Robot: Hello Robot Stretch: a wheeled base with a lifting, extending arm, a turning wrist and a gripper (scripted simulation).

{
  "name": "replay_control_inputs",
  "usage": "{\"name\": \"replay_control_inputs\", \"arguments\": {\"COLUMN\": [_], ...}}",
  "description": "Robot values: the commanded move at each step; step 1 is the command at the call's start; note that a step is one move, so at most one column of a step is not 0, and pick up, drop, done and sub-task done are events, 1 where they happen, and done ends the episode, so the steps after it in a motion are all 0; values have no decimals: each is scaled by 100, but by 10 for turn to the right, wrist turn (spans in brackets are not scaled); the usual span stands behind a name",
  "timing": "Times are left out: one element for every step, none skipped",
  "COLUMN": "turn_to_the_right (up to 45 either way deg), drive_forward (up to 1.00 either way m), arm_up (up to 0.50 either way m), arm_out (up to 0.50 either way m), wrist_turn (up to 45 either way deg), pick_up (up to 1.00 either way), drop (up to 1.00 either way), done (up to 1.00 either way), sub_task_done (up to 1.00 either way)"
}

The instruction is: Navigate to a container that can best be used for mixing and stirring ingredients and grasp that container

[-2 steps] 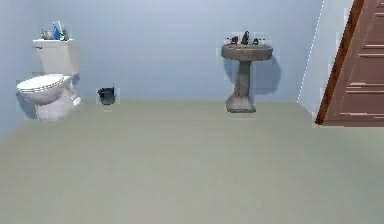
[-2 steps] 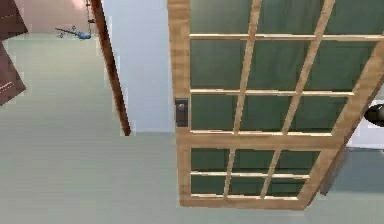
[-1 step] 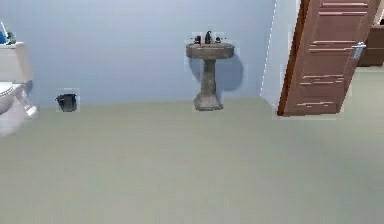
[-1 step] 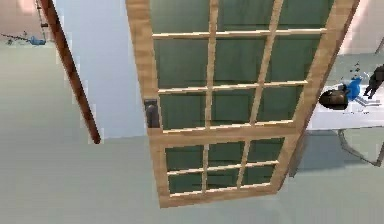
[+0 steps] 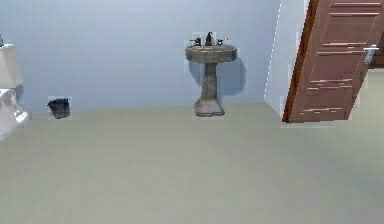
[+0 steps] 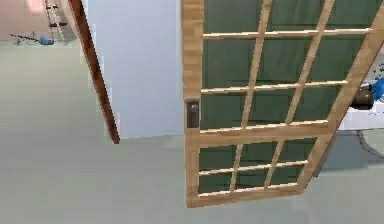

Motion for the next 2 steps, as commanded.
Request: {"name": "replay_control_inputs", "arguments": {"turn_to_the_right": [390,0], "drive_forward": [0,100], "arm_up": [0,0], "arm_out": [0,0], "wrist_turn": [0,0], "pick_up": [0,0], "drop": [0,0], "done": [0,0], "sub_task_done": [0,0]}}
